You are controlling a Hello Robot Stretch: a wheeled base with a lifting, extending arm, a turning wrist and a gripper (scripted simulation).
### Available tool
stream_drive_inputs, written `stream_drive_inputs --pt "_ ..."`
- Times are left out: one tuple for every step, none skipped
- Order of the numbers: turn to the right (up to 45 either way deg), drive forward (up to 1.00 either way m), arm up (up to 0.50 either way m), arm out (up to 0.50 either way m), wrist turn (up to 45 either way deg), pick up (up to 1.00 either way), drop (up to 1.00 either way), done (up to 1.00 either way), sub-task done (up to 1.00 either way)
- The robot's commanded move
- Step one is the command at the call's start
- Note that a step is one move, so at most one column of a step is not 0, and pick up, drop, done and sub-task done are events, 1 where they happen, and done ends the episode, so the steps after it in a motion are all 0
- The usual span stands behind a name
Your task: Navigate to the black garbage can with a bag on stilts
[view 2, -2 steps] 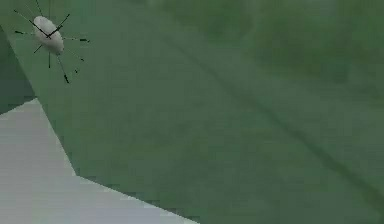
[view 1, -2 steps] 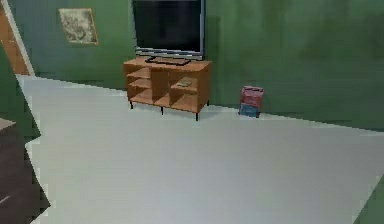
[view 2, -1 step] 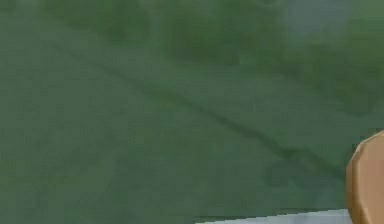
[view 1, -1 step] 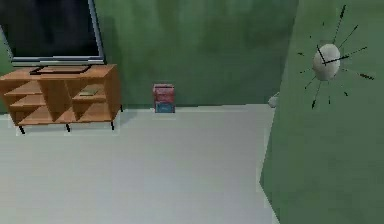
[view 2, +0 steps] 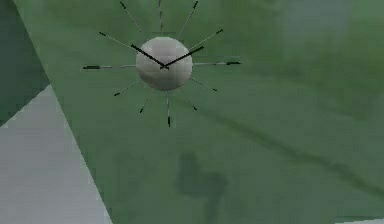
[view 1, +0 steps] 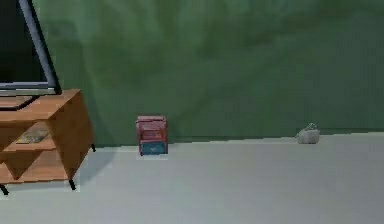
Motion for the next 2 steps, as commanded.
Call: stream_drive_inputs --pt "6.0 0.00 0.00 0.00 0.0 0.00 0.00 0.00 0.00" --pt "0.0 0.55 0.00 0.00 0.0 0.00 0.00 0.00 0.00"
